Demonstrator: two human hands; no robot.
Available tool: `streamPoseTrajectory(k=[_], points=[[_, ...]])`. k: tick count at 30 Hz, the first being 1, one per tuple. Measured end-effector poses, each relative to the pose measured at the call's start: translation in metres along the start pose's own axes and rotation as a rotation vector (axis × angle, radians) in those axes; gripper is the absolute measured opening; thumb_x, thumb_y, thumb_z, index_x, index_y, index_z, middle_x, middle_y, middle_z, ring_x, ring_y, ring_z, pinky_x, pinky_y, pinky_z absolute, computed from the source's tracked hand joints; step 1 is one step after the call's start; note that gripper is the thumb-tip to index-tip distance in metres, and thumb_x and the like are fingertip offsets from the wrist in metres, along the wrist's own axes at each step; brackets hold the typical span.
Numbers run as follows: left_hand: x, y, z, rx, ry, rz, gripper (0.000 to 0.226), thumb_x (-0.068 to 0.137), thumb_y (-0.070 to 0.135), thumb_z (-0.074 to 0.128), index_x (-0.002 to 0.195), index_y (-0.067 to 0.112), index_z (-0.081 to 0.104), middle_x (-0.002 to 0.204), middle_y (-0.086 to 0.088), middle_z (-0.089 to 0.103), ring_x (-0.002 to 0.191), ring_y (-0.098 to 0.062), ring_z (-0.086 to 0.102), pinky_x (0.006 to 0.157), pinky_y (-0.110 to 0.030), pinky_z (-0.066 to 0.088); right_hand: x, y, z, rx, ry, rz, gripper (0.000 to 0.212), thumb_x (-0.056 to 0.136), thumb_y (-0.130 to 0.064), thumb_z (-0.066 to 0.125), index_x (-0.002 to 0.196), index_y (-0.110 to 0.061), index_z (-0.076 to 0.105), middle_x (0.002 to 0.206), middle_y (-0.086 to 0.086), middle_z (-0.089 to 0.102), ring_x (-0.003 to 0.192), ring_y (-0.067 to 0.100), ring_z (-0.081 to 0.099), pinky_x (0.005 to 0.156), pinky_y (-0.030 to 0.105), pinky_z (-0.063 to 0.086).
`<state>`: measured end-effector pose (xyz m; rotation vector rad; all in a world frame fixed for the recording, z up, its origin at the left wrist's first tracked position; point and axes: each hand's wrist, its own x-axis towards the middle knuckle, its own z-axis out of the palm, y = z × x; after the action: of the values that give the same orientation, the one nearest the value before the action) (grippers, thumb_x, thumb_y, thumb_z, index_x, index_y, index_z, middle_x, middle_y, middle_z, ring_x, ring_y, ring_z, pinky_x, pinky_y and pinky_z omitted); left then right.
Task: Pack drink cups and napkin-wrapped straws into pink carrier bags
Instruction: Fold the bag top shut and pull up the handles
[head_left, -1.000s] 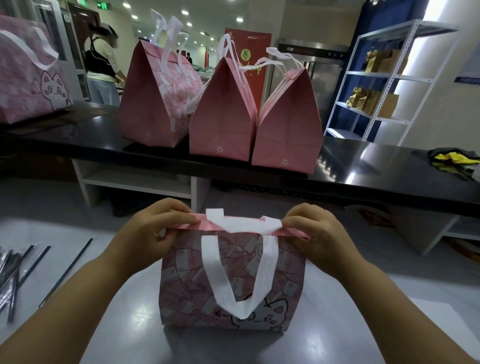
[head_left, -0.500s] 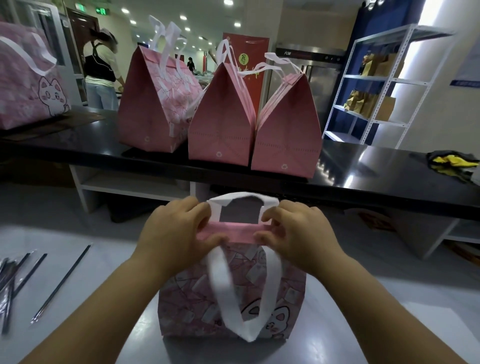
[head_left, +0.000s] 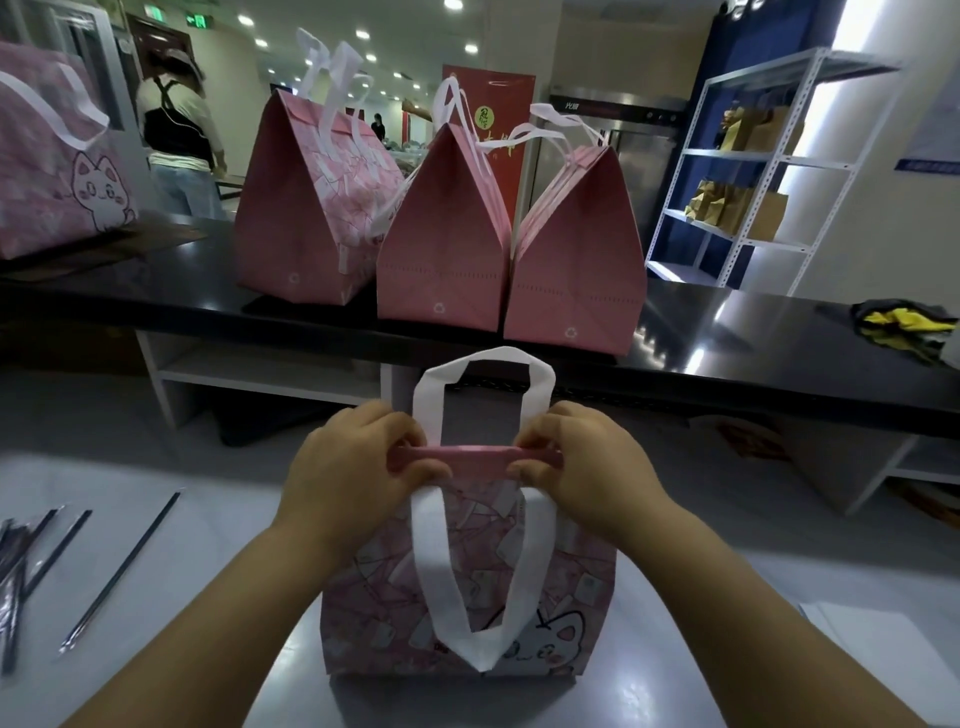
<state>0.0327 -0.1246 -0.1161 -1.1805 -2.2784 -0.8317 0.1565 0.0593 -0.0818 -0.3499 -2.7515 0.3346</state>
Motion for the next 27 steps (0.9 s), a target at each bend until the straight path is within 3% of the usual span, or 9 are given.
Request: streamPoseTrajectory(k=[3, 5, 9, 12, 14, 16, 21, 27], points=[[-0.001, -0.006, -0.003, -0.029, -0.018, -0.075, 0.050, 0.066, 0.068, 0.061, 0.082, 0.020, 0.066, 0.077, 0.012, 0.053, 0.070, -0.012, 0.051, 0.061, -0.032, 0.050, -0.003, 0.008, -0.003, -0.004, 0.021, 0.035, 0.026, 0.081, -0.054, 0.064, 0.093, -0.032, 0.062, 0.089, -0.013, 0.055, 0.083, 0.008, 0.052, 0.075, 0.031, 0.047], [-0.001, -0.011, -0.006, -0.046, -0.014, -0.110, 0.052, 0.064, 0.066, 0.057, 0.084, 0.020, 0.066, 0.078, 0.013, 0.053, 0.071, -0.011, 0.051, 0.061, -0.032, 0.051, -0.007, 0.016, -0.007, 0.010, 0.037, 0.084, 0.028, 0.080, -0.055, 0.064, 0.089, -0.029, 0.061, 0.084, -0.012, 0.058, 0.077, 0.008, 0.053, 0.067, 0.028, 0.046], [-0.004, -0.010, -0.015, -0.106, -0.034, -0.121, 0.051, 0.064, 0.064, 0.054, 0.082, 0.019, 0.067, 0.073, 0.018, 0.048, 0.065, -0.003, 0.048, 0.060, -0.025, 0.049, -0.016, 0.024, -0.009, 0.114, 0.036, 0.105, 0.016, 0.081, -0.041, 0.069, 0.085, -0.026, 0.066, 0.079, -0.013, 0.061, 0.076, 0.006, 0.057, 0.069, 0.032, 0.052], [-0.007, -0.008, -0.020, -0.147, -0.023, -0.153, 0.026, 0.074, 0.037, 0.070, 0.087, 0.015, 0.071, 0.075, 0.015, 0.054, 0.067, 0.002, 0.049, 0.065, -0.018, 0.048, -0.023, 0.028, -0.010, 0.214, 0.024, 0.098, 0.004, 0.084, -0.025, 0.070, 0.087, -0.027, 0.069, 0.078, -0.016, 0.064, 0.078, 0.003, 0.061, 0.072, 0.026, 0.055], [-0.009, -0.008, -0.024, -0.166, -0.015, -0.179, 0.013, 0.080, 0.018, 0.070, 0.092, 0.015, 0.072, 0.076, 0.020, 0.054, 0.070, 0.006, 0.050, 0.066, -0.011, 0.044, -0.027, 0.034, -0.012, 0.271, 0.010, 0.101, 0.013, 0.085, -0.015, 0.069, 0.091, -0.026, 0.071, 0.081, -0.018, 0.065, 0.080, 0.000, 0.062, 0.074, 0.020, 0.053], [-0.014, -0.008, -0.027, -0.180, -0.020, -0.201, 0.015, 0.084, 0.010, 0.066, 0.094, 0.019, 0.071, 0.078, 0.026, 0.052, 0.072, 0.007, 0.051, 0.063, -0.003, 0.037, -0.032, 0.039, -0.013, 0.325, -0.006, 0.101, 0.021, 0.085, -0.008, 0.067, 0.094, -0.026, 0.073, 0.084, -0.018, 0.067, 0.083, -0.002, 0.063, 0.074, 0.015, 0.052], [-0.025, -0.007, -0.031, -0.160, 0.006, -0.226, 0.013, 0.080, 0.016, 0.070, 0.093, 0.019, 0.071, 0.083, 0.011, 0.061, 0.075, 0.004, 0.053, 0.065, -0.007, 0.039, -0.042, 0.047, -0.015, 0.403, -0.031, 0.124, 0.020, 0.085, -0.012, 0.068, 0.088, -0.032, 0.069, 0.084, -0.016, 0.068, 0.080, -0.006, 0.062, 0.066, 0.011, 0.049], [-0.034, -0.001, -0.037, -0.103, 0.001, -0.301, 0.016, 0.088, 0.010, 0.060, 0.098, 0.017, 0.070, 0.088, 0.005, 0.064, 0.076, -0.004, 0.055, 0.066, -0.007, 0.038, -0.046, 0.052, -0.016, 0.395, -0.057, 0.158, 0.011, 0.089, -0.021, 0.064, 0.088, -0.032, 0.063, 0.088, -0.016, 0.065, 0.087, 0.000, 0.059, 0.071, 0.015, 0.045]])
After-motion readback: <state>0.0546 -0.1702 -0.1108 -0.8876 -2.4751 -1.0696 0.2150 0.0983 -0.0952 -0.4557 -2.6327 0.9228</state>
